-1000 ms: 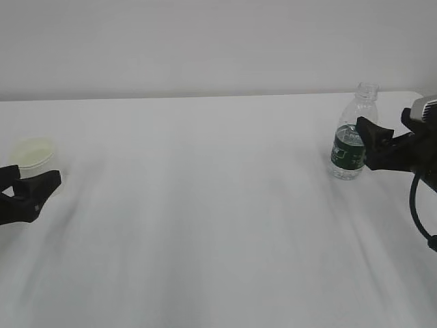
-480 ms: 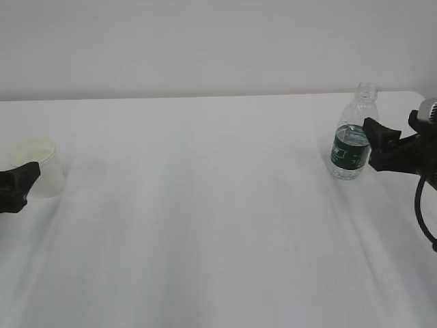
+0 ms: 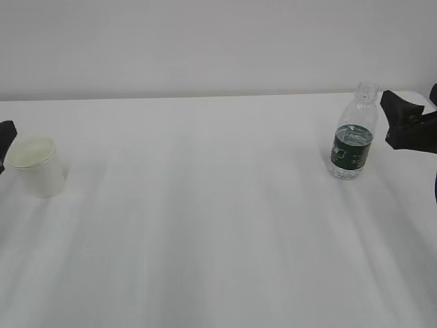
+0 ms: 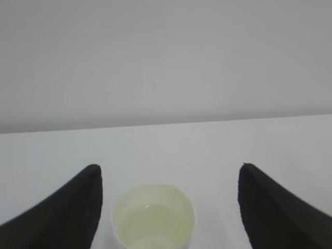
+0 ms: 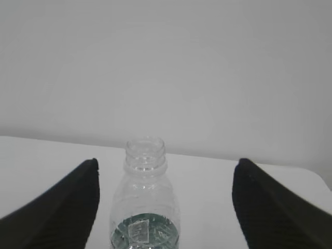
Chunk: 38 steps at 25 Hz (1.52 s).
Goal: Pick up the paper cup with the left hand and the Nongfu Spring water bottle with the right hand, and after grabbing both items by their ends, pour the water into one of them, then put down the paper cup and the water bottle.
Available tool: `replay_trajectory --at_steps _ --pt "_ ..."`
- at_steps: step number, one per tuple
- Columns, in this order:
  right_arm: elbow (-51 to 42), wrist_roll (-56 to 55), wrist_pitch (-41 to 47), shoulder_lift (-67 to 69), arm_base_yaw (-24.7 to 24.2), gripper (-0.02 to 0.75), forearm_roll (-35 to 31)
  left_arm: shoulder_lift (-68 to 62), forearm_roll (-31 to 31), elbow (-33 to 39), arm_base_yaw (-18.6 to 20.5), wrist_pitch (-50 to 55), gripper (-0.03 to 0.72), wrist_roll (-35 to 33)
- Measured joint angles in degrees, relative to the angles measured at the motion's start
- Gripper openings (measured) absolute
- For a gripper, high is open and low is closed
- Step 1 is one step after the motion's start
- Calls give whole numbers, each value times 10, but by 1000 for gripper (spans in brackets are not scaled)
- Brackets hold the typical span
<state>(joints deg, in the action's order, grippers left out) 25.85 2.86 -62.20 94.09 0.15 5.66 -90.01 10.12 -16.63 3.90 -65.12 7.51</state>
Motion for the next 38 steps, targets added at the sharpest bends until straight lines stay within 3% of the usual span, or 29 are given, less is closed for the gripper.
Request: replay_trajectory --at_steps 30,38 --pt "-5 0 247 -260 0 594 0 376 -24 3 0 326 576 24" --pt "-7 0 310 -329 0 594 3 464 -24 -55 0 481 576 26"
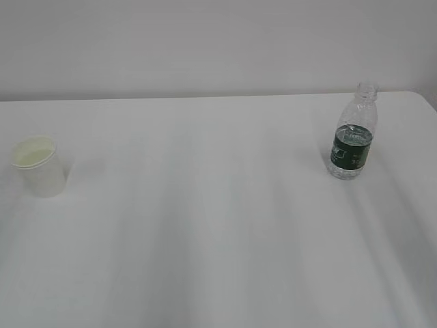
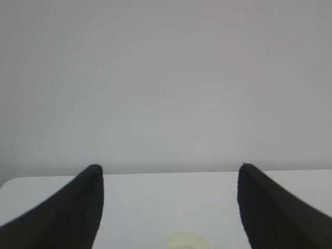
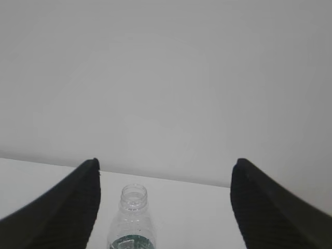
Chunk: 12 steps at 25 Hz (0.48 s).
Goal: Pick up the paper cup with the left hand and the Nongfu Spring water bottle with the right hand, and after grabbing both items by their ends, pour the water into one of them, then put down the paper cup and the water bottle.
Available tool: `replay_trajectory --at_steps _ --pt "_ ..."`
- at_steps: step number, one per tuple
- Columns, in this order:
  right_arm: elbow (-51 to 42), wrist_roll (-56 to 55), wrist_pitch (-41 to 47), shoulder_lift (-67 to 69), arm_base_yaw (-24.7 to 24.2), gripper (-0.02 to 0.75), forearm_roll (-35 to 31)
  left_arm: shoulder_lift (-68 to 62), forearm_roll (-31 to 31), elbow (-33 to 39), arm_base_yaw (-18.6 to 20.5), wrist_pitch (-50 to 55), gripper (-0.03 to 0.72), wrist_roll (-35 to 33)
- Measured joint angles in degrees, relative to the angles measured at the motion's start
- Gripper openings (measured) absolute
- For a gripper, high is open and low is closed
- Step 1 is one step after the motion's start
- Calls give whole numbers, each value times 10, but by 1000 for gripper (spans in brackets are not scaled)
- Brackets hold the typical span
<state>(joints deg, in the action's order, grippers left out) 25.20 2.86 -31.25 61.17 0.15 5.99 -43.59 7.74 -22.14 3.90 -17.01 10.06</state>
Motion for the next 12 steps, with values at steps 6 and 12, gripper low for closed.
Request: replay_trajectory --at_steps 6,12 --pt "0 0 53 -62 0 594 0 47 0 -27 0 88 576 1" --pt "0 0 124 -120 0 594 1 98 -1 -50 0 170 576 1"
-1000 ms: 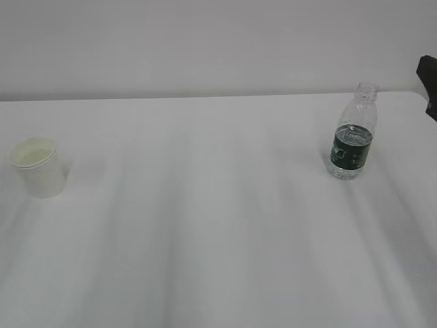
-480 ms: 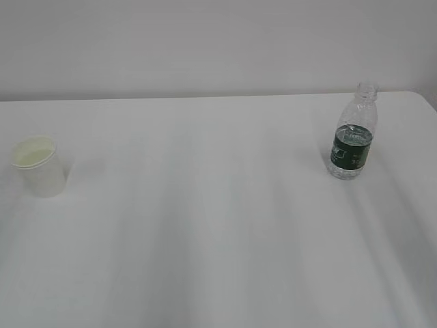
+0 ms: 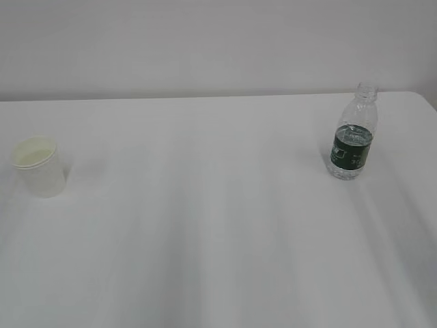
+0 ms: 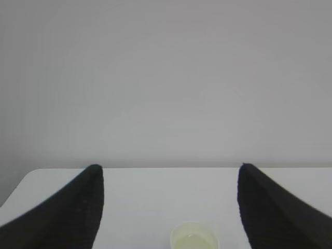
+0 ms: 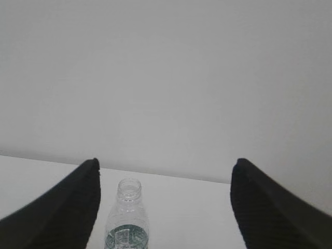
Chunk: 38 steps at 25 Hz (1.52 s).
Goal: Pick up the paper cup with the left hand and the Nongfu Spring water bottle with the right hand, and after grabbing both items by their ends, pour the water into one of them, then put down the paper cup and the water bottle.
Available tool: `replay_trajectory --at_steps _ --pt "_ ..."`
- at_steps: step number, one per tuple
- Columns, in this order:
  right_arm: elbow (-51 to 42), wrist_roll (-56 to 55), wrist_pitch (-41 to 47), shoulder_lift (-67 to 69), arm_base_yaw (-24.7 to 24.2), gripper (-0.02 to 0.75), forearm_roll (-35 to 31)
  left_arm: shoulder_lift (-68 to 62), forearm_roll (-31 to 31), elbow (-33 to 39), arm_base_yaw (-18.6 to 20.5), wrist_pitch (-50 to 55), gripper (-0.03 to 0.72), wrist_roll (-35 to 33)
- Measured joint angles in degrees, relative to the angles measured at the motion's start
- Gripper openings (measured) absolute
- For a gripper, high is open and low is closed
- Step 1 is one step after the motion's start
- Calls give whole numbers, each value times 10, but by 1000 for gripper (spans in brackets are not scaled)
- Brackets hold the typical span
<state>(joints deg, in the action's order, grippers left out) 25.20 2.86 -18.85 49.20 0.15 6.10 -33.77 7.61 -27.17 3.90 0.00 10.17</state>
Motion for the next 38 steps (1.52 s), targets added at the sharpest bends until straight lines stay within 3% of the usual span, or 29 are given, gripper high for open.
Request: replay_trajectory --at_steps 16,27,38 --pt "0 0 168 -136 0 593 12 113 -38 -24 0 211 576 -2" --pt "0 0 286 -205 0 593 12 161 -146 -54 0 336 575 -127" --pt "0 -1 386 -262 0 593 12 169 -173 -60 0 466 567 -148"
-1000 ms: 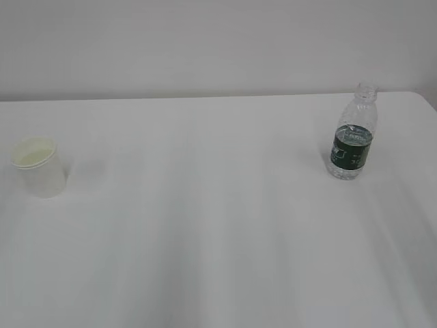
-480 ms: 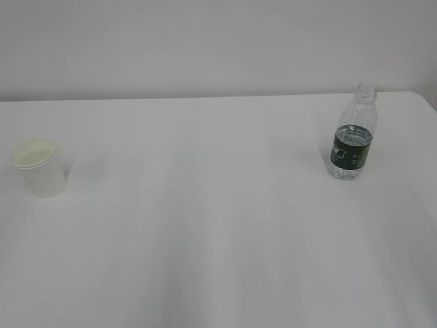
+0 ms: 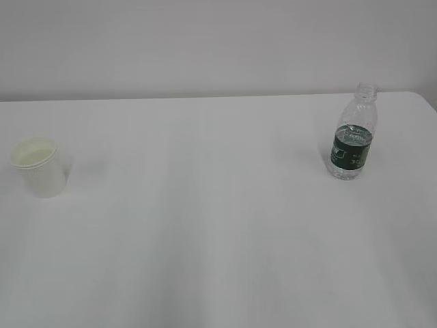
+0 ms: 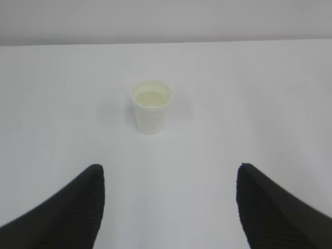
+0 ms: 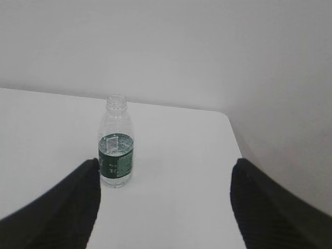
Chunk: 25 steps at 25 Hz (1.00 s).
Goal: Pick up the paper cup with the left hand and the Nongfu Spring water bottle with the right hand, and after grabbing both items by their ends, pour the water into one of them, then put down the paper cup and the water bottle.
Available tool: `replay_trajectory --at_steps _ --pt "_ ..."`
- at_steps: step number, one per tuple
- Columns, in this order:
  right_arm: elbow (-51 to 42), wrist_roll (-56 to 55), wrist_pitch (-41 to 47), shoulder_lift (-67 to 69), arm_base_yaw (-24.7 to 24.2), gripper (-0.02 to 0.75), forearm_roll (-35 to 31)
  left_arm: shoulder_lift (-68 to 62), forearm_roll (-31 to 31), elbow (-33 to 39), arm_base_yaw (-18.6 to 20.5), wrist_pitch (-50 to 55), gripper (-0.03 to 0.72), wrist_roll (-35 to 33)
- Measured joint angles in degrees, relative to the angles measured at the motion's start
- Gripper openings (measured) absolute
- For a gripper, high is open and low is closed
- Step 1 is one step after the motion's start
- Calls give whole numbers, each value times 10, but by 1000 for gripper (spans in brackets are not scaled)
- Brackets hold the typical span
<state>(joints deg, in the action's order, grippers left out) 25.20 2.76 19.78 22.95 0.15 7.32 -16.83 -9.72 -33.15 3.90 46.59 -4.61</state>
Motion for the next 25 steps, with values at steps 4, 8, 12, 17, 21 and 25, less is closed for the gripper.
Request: replay_trajectory --at_steps 4,8,12,17,21,25 --pt "0 0 35 -22 0 592 0 0 -11 0 0 19 566 -3" --pt "0 0 64 -39 0 593 0 1 -17 0 0 34 557 -4" --pt "0 0 92 -52 0 593 -2 5 -19 0 0 49 556 -11" --pt "0 0 109 -67 0 592 -7 34 -21 0 0 53 555 -14" --pt "0 0 121 -81 0 593 -11 63 -21 0 0 55 555 -14" --pt "0 0 133 -91 0 593 -16 85 -21 7 0 62 545 -15"
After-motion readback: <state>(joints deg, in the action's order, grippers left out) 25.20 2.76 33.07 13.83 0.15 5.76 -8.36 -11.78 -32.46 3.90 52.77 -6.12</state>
